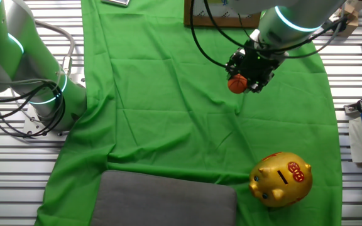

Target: Grab a basketball, release it and shoot it into the basket

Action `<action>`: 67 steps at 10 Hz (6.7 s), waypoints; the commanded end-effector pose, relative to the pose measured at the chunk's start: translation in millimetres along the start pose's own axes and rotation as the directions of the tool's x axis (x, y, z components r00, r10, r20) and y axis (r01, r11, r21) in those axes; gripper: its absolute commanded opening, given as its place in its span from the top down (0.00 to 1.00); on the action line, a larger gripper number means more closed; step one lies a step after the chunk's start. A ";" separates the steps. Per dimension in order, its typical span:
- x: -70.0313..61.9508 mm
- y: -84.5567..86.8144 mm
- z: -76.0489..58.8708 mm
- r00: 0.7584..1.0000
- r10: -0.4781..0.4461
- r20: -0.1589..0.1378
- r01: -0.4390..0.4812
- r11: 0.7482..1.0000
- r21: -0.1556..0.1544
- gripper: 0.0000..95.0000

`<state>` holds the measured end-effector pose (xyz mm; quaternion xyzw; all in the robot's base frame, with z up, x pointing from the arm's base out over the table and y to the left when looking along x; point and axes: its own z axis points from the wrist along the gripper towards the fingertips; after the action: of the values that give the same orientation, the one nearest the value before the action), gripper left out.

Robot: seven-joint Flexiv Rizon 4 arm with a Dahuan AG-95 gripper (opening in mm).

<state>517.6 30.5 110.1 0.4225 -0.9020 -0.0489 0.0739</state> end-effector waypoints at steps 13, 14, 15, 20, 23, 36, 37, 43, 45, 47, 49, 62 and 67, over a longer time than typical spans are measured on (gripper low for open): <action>2.3 4.0 -16.3 0.999 -0.043 0.004 0.043 0.999 -0.004 1.00; 2.3 4.0 -16.3 0.999 -0.034 -0.002 0.034 0.999 -0.003 1.00; 2.3 4.0 -16.3 1.000 -0.031 -0.003 0.031 1.000 -0.002 1.00; 2.3 4.0 -16.3 0.999 0.005 0.042 -0.005 1.000 0.007 1.00; 2.3 4.0 -16.3 0.999 0.031 0.037 -0.032 0.999 0.013 1.00; -2.8 24.7 -84.7 0.995 0.099 -0.004 -0.099 0.995 -0.028 1.00; -6.1 27.5 -94.2 0.995 0.104 -0.010 -0.104 0.994 -0.033 1.00; -29.4 45.6 -112.8 0.990 0.137 -0.016 -0.137 0.990 -0.033 1.00; -29.8 46.9 -113.3 0.992 0.126 -0.026 -0.127 0.992 -0.027 1.00; -29.6 47.4 -113.8 0.993 0.113 -0.041 -0.114 0.993 -0.019 1.00; -29.4 47.5 -113.6 0.994 0.100 -0.046 -0.101 0.995 -0.017 1.00; -28.6 47.7 -113.0 0.993 0.102 -0.052 -0.101 0.995 0.017 1.00; -36.0 62.2 -127.4 0.990 0.130 -0.045 -0.130 0.991 0.007 1.00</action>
<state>514.4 95.7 243.0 0.3633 -0.9264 -0.0318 0.0939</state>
